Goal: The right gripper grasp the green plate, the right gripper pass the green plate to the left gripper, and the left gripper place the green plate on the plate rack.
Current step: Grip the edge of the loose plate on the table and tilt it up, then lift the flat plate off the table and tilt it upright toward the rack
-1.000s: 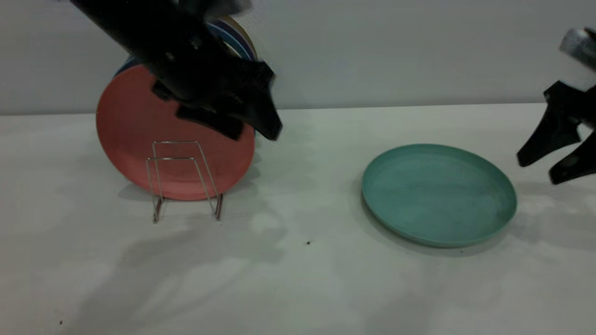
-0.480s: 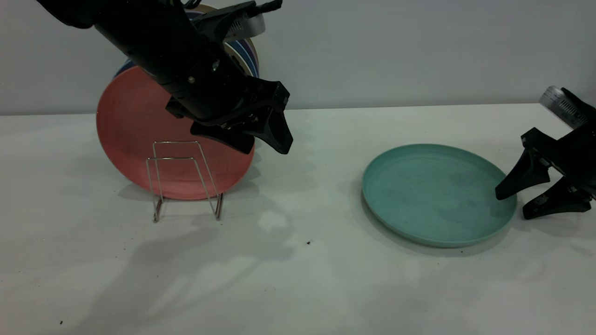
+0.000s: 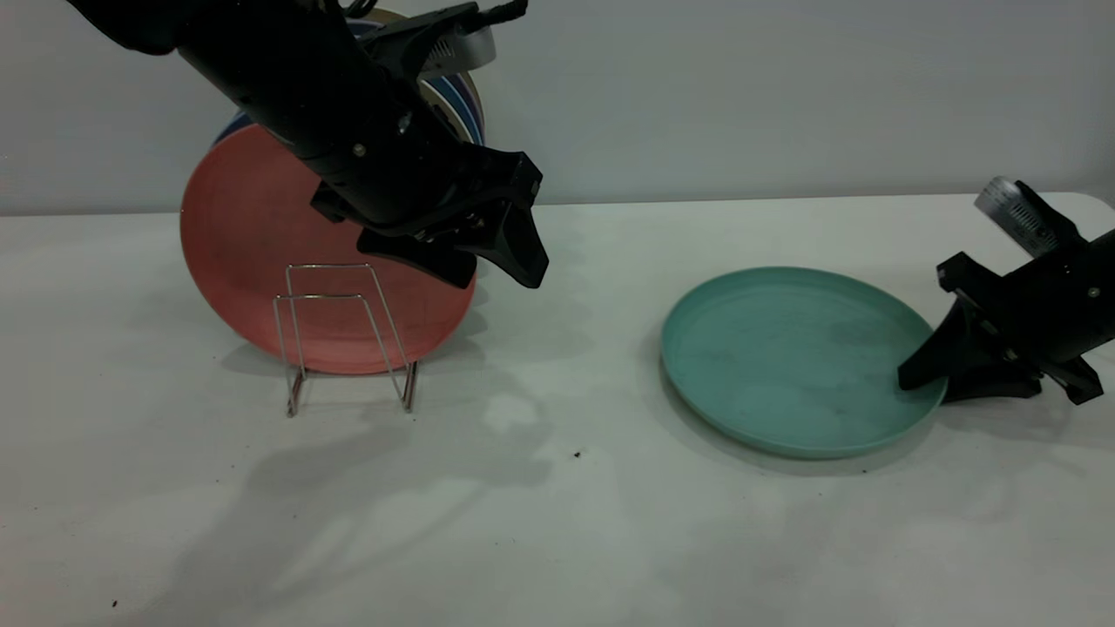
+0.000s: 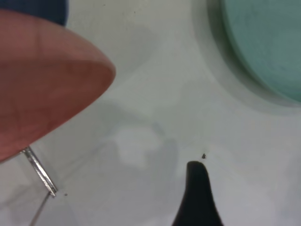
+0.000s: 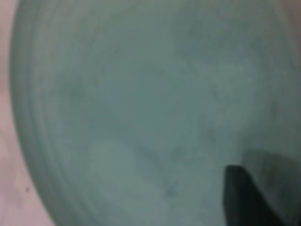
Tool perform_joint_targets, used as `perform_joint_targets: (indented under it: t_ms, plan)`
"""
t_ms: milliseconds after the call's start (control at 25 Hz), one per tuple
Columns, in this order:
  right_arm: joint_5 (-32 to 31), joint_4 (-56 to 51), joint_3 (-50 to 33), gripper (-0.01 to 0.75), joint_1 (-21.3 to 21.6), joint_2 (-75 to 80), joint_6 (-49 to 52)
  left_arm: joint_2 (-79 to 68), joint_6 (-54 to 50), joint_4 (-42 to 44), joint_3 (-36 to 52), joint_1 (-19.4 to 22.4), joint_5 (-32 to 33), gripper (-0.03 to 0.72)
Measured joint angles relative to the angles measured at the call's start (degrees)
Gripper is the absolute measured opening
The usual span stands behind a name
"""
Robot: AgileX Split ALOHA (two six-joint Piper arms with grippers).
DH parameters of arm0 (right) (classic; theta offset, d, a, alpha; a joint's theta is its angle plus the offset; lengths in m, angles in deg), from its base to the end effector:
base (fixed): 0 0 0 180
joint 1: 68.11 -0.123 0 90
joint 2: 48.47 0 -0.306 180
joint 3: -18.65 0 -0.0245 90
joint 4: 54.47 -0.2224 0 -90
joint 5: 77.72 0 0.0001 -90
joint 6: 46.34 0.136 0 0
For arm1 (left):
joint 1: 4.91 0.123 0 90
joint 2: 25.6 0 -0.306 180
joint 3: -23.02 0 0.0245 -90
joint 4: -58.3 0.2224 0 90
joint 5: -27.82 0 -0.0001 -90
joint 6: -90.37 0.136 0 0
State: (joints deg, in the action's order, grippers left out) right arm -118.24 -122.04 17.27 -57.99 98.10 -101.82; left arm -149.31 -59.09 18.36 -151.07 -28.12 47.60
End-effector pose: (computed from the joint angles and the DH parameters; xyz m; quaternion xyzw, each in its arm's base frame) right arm 0.4282 0.0066 0.0106 0.0940 0.9376 0.3099 0.1267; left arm 0.3861 -0.1978 0.1458 0.1605 0.9350 -0.1800 0.2600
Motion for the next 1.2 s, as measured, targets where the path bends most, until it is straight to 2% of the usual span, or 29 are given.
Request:
perform_joint_targets:
  t_ms: [40, 160, 400, 800, 880, 960, 1040, 1120, 1200]
  plan:
    - [0.35, 0.00, 0.13, 0.085, -0.26, 0.04, -0.69, -0.14, -0.05, -0.79, 0.00, 0.00, 0.00, 0.585]
    - [-1.63, -0.51, 1.97, 0.021, -0.73, 0.52, -3.90, -0.77, -0.05, -2.94, 0.00, -0.05, 0.00, 0.585]
    - [-10.09, -2.02, 6.24, 0.017, -4.49, 0.42, -8.52, -1.54, -0.16, -5.66, 0.00, -0.49, 0.05, 0.585]
    - [-17.22, -2.07, 7.72, 0.017, -10.78, -1.62, -11.99, -1.54, -0.11, -6.61, -0.01, -0.49, -0.54, 0.569]
    - [-17.77, -2.45, 7.76, 0.017, -12.03, -2.13, -12.96, -1.54, -0.11, -6.67, -0.01, -0.49, -0.62, 0.502]
    - [-17.96, -2.85, 7.76, 0.017, -13.13, -2.42, -13.78, -1.54, -0.11, -6.72, -0.01, -0.49, -0.64, 0.393]
    - [-17.62, -3.03, 7.76, 0.019, -13.57, -2.47, -14.53, -1.54, -0.23, -6.79, -0.01, -0.44, -0.69, 0.238]
    - [-16.31, -2.81, 7.76, 0.032, -13.69, -2.37, -15.13, -1.54, -0.30, -7.78, -0.06, -0.44, 0.00, 0.119]
    - [-16.16, -2.79, 7.76, 0.077, -13.69, -2.37, -15.26, -1.48, -0.30, -8.12, -0.06, -0.50, 0.00, 0.117]
